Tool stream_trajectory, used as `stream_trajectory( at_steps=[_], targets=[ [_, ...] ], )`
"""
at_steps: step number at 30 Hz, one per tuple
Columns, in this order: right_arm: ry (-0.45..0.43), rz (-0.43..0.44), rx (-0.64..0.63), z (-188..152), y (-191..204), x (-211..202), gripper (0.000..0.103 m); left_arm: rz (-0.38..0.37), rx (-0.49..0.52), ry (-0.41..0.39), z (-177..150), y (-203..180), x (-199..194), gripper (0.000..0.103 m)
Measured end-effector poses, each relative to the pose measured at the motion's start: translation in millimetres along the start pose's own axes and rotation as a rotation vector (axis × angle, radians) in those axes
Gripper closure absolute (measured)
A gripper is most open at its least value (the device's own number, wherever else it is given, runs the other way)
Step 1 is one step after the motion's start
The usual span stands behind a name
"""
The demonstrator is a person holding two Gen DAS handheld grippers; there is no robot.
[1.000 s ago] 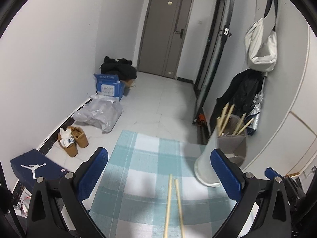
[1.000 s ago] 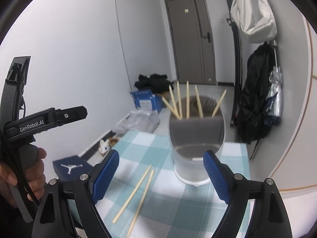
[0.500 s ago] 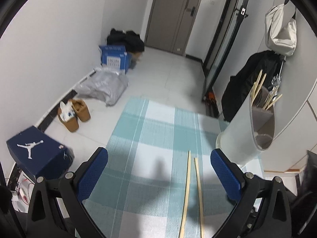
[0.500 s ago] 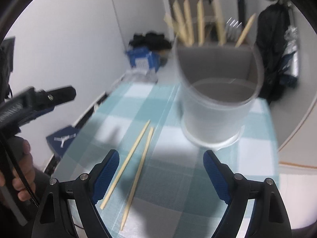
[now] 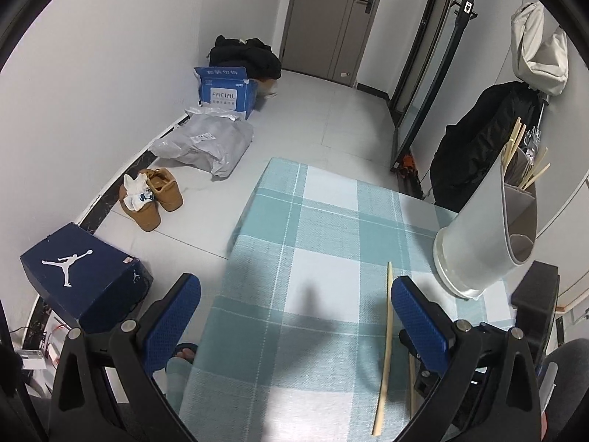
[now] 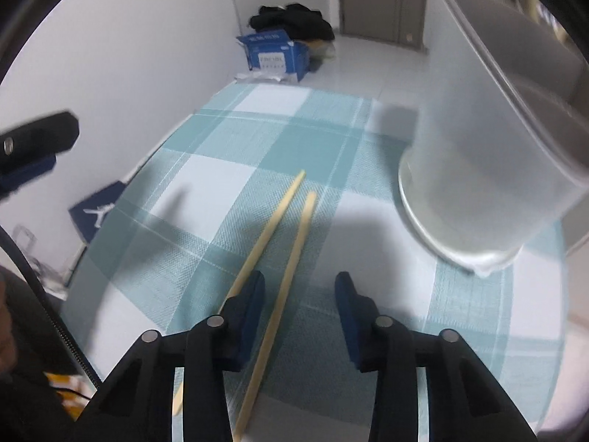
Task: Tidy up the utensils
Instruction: 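Grasp one wooden chopstick with the right tool while the left tool grasps the other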
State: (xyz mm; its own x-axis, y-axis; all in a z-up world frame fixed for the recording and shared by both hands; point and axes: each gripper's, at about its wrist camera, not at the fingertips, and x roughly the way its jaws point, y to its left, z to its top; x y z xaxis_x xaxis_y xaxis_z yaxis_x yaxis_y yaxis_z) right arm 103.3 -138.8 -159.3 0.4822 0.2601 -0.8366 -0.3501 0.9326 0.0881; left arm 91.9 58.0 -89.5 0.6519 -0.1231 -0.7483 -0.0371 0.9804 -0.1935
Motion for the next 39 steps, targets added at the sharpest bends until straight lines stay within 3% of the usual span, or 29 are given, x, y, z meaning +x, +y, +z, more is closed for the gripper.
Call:
stream_trajectory(
  at_steps=[1,4,6,21,33,36,39],
  targets=[
    [-0.003,-0.029,-0.022,0,4,1,0.082,0.013,-0.006,0.002,0,1,0,0.001],
    [0.009,-0.052,-0.038,1,5,1,0.095,0.009,-0.021,0.011,0,6,0,0.001],
    [0.027,-0.057,-0.04,0,4,-1,0.098,0.006,-0.037,0.016,2,11,2,0.001],
    [0.223,0.02,-0.12,-35,-5,-32,0.095,-0.061,-0.041,-0.009,4,3,-2,0.001],
    [0.196,0.08,-0.095,-1,-5,-5,0.089,-0.033,0.018,0.075,-3,-4,20,0.001],
    [0.202,0.101,-0.061,9,-8,2,0.098,-0.025,0.021,0.119,-4,-3,29,0.001],
    [0.191,0.109,-0.048,13,-13,3,0.098,-0.019,0.019,0.157,-2,-5,37,0.001]
  ],
)
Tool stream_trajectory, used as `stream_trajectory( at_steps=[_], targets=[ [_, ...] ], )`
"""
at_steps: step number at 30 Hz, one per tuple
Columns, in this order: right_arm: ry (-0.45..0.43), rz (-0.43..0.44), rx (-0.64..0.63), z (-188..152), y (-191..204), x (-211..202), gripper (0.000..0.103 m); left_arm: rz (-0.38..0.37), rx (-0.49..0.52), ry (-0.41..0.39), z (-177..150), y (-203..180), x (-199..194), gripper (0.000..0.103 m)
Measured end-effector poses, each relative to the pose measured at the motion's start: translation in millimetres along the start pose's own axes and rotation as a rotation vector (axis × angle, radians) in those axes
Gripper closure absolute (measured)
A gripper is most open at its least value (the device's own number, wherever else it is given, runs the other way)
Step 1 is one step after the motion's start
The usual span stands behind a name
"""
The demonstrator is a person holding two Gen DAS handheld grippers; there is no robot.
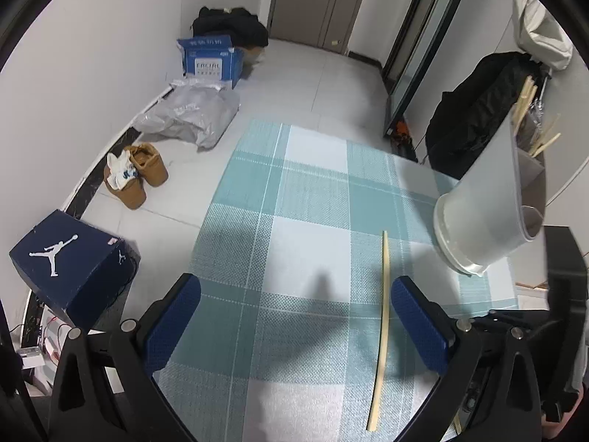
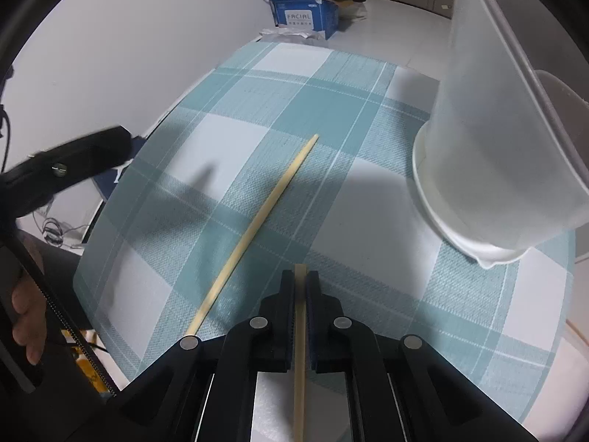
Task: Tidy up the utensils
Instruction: 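Grasp one wooden chopstick with the right tool while the left tool grasps the other, then lift both held chopsticks and carry them up over the white holder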
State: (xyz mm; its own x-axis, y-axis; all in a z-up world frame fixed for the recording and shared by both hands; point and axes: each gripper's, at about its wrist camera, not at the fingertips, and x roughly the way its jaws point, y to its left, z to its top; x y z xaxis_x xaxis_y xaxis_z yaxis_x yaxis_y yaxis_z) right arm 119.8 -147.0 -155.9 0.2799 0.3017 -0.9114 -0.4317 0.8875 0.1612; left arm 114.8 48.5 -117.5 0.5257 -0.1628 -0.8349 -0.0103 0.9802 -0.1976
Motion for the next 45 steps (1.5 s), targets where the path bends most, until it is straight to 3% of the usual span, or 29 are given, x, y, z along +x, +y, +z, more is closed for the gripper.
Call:
stream_trajectory(
  at_steps=[3,7,12,14,16,19,20,22,25,27,35,40,45],
  targets=[
    [-0.046,0.028,0.041,-5,-10,-12,0.098,-0.005,0.014,0.046,4,-7,11,0.001],
    [-0.176,0.106,0.148,-9,-34,-52,0.098,-0.026,0.073,0.147,10,-22,29,0.002],
    [-0.329,0.206,0.279,-22,-68,-95,0.098,-0.02,0.124,0.177,16,-42,43,0.004],
    [-0.372,0.246,0.333,-29,-84,-106,0.098,0.003,0.191,0.194,16,-56,51,0.012],
    [-0.396,0.273,0.357,-32,-94,-111,0.098,0.027,0.245,0.211,16,-64,58,0.027],
    [-0.428,0.291,0.402,-38,-108,-116,0.098,0.033,0.266,0.251,16,-70,66,0.049],
    [-0.442,0.31,0.424,-41,-113,-117,0.098,0.039,0.267,0.253,18,-69,66,0.052],
    [-0.455,0.321,0.439,-47,-118,-122,0.098,0.074,0.279,0.236,18,-71,65,0.065],
    [-0.473,0.324,0.445,-50,-122,-128,0.098,0.067,0.263,0.232,21,-74,65,0.081],
    [-0.481,0.319,0.44,-60,-121,-136,0.098,0.061,0.247,0.233,23,-77,67,0.1],
    [-0.506,0.311,0.422,-58,-127,-139,0.098,0.078,0.197,0.162,24,-86,62,0.102],
    [-0.521,0.274,0.409,-57,-126,-142,0.098,0.074,0.154,-0.006,34,-85,23,0.102],
    [-0.546,0.228,0.369,-57,-115,-145,0.098,0.015,0.112,-0.11,32,-84,-17,0.102]
  ],
)
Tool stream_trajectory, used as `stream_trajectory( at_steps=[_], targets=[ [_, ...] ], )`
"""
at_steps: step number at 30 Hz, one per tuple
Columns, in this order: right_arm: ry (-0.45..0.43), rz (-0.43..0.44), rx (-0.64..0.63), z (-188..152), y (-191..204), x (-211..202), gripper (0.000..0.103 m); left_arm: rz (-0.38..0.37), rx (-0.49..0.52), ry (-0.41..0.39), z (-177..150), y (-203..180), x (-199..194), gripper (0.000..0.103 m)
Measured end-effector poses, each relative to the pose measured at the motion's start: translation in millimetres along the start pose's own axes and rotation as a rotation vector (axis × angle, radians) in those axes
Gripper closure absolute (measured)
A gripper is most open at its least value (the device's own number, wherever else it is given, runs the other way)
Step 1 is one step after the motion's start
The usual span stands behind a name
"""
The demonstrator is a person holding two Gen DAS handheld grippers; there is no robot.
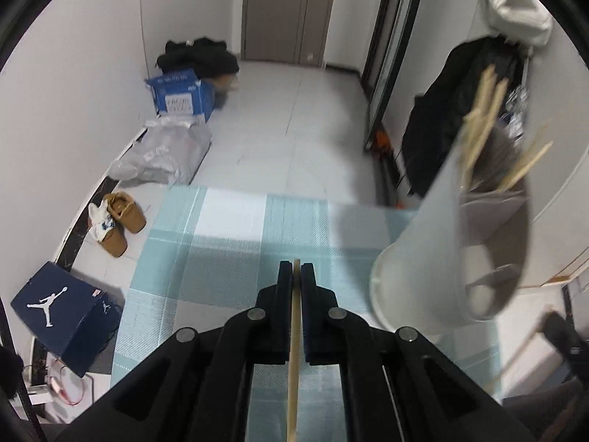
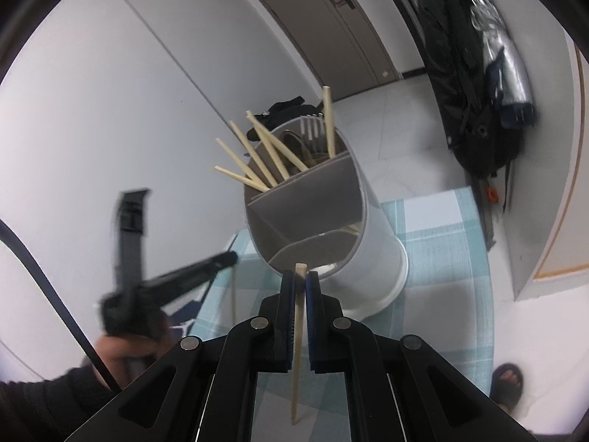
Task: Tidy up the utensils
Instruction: 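Lift both held chopsticks and carry them up over the white holder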
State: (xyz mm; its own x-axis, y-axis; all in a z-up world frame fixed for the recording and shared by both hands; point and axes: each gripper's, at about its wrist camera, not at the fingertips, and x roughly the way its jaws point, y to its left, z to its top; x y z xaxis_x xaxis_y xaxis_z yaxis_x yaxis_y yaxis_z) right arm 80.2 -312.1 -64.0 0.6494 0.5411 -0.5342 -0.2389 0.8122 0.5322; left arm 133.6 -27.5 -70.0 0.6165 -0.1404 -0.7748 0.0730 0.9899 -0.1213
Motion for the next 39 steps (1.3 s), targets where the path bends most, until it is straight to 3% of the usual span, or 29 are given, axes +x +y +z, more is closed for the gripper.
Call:
stream_trajectory(
  at_steps=[11,18,25,39],
  targets=[
    [-0.086,-0.048,-0.13,-7,32,-12,0.098,-0.085,0.011,-0.134,-13,-9,-57,0.102],
    [-0.093,-0.099,-0.19,-16,47,-14,0.098,-0.104,-0.011,-0.135,-21,-4,-70,0.102],
    [-0.097,-0.097,-0.222,-22,58,-21,0.098,-0.12,0.012,-0.138,-29,-3,-81,0.102],
    [-0.149,-0.135,-0.202,-23,61,-42,0.099,-0.156,0.052,-0.164,-34,-8,-105,0.102]
  ],
)
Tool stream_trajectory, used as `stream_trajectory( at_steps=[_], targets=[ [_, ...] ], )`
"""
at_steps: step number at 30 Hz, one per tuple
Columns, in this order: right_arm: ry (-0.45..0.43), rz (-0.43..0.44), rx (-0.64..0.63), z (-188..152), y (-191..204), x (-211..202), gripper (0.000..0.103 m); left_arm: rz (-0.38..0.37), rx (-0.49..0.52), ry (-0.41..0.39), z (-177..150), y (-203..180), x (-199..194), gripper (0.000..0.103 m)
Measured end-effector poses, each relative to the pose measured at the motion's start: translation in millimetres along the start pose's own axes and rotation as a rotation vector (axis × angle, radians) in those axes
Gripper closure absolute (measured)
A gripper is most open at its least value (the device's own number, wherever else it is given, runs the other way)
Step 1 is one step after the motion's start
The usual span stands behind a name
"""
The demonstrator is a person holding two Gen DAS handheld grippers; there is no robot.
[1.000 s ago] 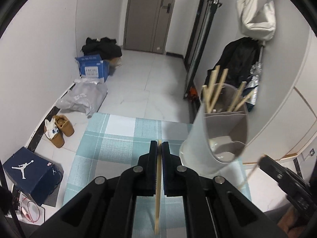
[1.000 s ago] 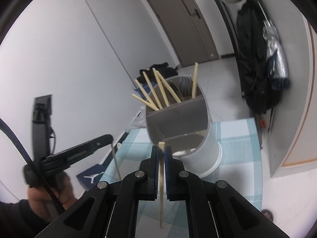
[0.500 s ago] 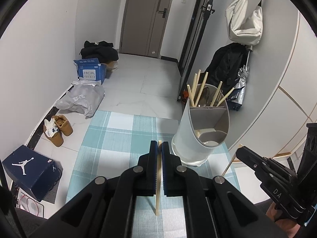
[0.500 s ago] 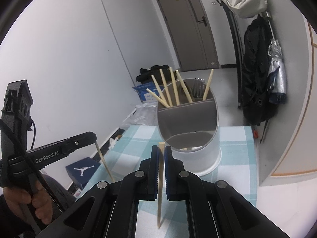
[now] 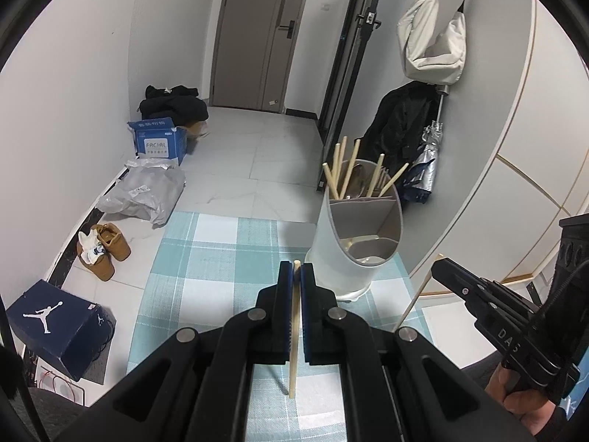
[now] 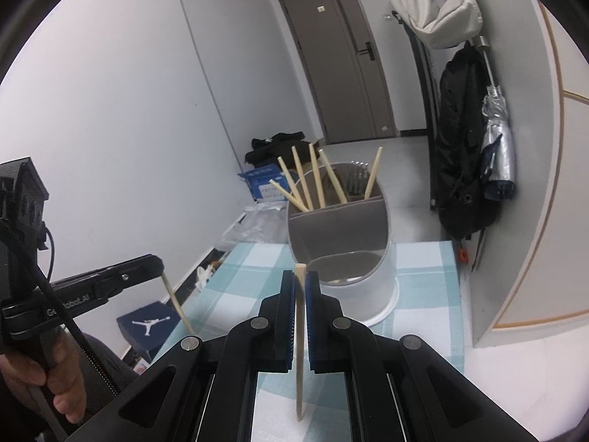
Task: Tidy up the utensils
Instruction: 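Lift both held chopsticks and carry them up over the white holder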
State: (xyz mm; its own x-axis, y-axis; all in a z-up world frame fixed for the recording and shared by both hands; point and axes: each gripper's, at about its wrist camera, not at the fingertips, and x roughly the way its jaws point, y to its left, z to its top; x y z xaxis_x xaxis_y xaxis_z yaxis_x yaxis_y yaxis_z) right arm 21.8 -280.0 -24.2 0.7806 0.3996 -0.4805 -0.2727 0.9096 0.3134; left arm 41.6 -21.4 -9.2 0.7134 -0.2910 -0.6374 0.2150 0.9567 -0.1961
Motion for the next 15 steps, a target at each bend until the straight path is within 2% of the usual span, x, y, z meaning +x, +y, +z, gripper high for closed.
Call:
stream_trajectory(
  at_steps=[15],
  targets=[
    [-0.044,0.0,0.011,13,-10,-19,0.099,-0.058,0.046,-0.045,23,-24,-18,0.102]
  ],
)
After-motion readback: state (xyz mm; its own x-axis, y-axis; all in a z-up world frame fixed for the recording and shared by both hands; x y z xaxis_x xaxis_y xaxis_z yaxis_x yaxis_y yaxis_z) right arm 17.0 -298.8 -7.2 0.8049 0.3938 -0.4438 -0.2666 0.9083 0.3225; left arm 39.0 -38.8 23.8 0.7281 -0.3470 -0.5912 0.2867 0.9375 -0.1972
